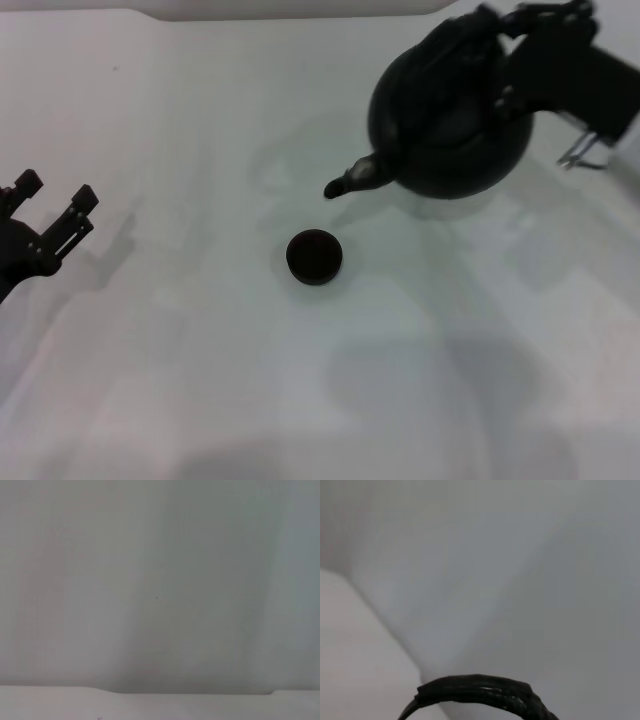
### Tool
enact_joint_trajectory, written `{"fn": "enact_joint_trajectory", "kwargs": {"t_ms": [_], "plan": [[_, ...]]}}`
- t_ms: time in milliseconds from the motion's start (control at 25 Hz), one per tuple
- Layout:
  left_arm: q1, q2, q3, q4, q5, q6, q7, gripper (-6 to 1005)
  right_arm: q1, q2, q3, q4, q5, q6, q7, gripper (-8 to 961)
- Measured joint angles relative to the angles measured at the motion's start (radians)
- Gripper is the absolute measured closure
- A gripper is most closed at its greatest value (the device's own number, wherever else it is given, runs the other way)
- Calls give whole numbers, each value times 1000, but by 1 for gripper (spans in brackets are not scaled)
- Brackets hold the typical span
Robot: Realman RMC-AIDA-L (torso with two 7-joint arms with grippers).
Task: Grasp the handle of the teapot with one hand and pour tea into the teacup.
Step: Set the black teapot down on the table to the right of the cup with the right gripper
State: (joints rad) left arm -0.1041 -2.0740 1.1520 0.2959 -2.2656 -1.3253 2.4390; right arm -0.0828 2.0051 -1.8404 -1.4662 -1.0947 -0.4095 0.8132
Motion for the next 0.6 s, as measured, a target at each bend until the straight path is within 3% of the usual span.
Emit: {"fn": "enact_joint_trajectory", "kwargs": {"t_ms": [240,600], "plan": [[-8,1,0,0,0,0,0,225,0,-3,186,100,0,-262,184,847],[-22,3,0,-1,1,14,0,224,14,-2,478,314,-56,-615,197,846]]}}
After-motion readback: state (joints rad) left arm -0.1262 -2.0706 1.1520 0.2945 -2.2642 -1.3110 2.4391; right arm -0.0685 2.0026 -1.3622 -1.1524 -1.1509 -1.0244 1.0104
